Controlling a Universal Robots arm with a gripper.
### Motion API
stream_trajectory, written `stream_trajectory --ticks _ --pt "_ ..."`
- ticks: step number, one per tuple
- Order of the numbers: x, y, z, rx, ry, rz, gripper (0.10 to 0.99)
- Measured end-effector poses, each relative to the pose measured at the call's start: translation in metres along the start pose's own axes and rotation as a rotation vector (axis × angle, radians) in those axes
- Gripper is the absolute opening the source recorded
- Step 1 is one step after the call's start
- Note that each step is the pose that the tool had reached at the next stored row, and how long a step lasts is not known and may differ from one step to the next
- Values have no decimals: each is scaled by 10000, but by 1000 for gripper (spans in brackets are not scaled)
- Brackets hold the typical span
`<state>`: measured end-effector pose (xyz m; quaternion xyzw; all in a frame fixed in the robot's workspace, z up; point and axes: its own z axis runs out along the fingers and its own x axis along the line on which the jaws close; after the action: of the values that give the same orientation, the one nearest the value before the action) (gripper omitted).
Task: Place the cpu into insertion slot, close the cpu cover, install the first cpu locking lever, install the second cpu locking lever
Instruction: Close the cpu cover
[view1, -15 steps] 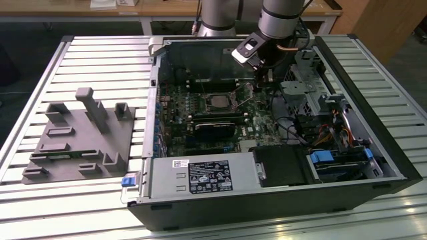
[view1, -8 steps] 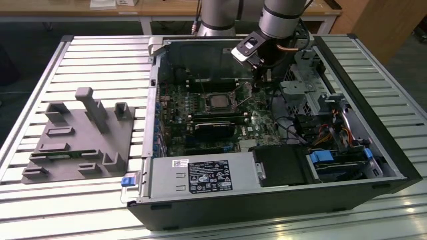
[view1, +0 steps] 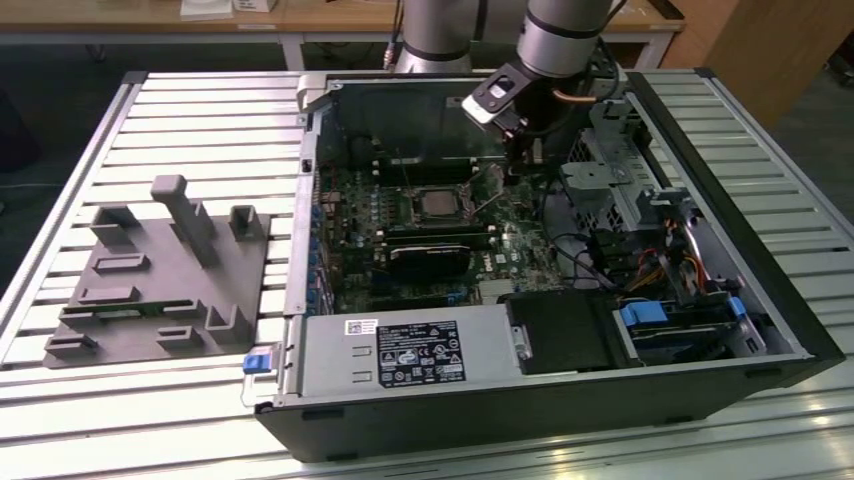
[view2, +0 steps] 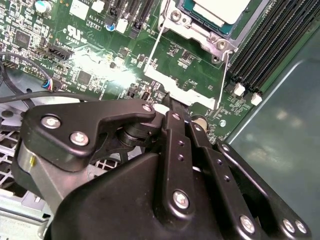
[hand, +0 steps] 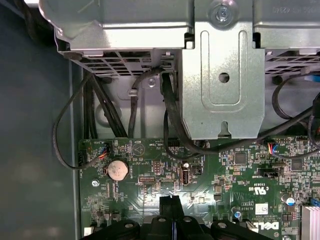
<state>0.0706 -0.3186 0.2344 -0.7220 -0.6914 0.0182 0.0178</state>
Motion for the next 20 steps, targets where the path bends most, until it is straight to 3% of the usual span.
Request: stream_trajectory --ticks 10,20 --pt "-6 -141 7 -21 6 103 106" --pt "-18 -411 22 -105 18 243 106"
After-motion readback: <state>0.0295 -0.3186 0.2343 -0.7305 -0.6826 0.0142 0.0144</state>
